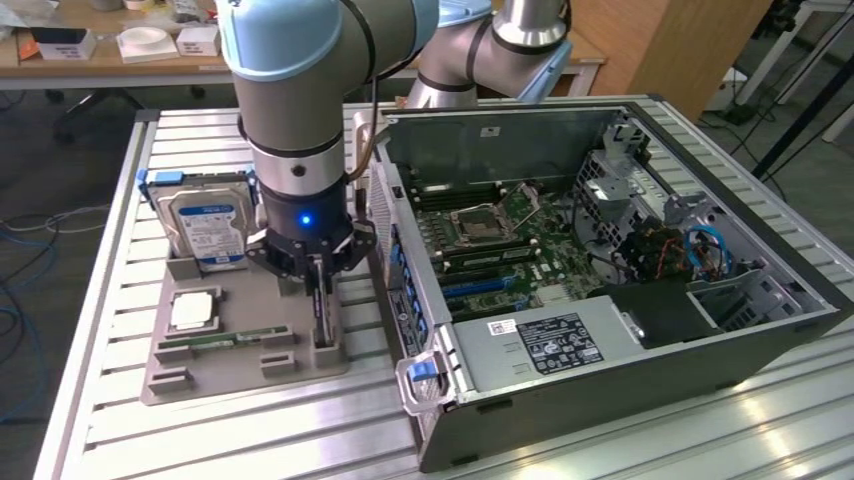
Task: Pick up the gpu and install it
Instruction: 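Pick up the gpu and move the gpu toward the slot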
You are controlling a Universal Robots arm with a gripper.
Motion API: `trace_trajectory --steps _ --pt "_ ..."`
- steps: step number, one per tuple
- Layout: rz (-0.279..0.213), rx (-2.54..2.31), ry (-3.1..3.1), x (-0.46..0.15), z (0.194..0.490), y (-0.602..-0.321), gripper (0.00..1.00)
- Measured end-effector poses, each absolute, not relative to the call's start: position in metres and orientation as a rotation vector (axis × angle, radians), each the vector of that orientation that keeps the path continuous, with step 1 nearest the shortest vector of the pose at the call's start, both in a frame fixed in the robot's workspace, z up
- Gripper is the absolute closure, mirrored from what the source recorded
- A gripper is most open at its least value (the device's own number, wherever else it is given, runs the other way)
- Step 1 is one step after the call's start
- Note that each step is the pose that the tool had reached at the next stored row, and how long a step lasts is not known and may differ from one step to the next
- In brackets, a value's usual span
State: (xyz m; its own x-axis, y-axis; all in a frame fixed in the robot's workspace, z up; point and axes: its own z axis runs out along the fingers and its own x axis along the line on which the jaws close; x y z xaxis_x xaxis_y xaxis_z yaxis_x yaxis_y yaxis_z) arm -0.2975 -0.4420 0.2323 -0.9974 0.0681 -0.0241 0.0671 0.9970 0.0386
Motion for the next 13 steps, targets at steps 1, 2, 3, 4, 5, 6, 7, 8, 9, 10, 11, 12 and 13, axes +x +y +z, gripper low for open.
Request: trace_trajectory --steps 1,2,3,4,5,6,7,8,9,10,11,12,13 --pt "0.059 0.105 3.114 -0.298 0.234 -0.442 0.74" --pt "0.059 0.106 3.114 -0.298 0.235 -0.442 0.74" --pt "0.059 0.105 3.114 -0.298 0.237 -0.442 0.74" --pt "0.059 0.105 3.114 -0.298 0.238 -0.442 0.74" --pt "0.059 0.105 3.114 -0.298 0.24 -0.442 0.74" --pt "0.059 0.105 3.114 -0.298 0.242 -0.442 0.74" --pt "0.059 0.105 3.114 -0.298 0.244 -0.442 0.74" --pt "0.059 0.105 3.114 -0.298 0.246 -0.442 0.74" --pt "0.059 0.105 3.114 -0.298 0.248 -0.442 0.74" --pt "0.059 0.105 3.114 -0.298 0.25 -0.442 0.74" --pt "0.059 0.105 3.114 -0.298 0.253 -0.442 0.74" --pt "0.059 0.105 3.114 -0.298 0.256 -0.442 0.74" --pt "0.059 0.105 3.114 -0.298 0.258 -0.442 0.74"
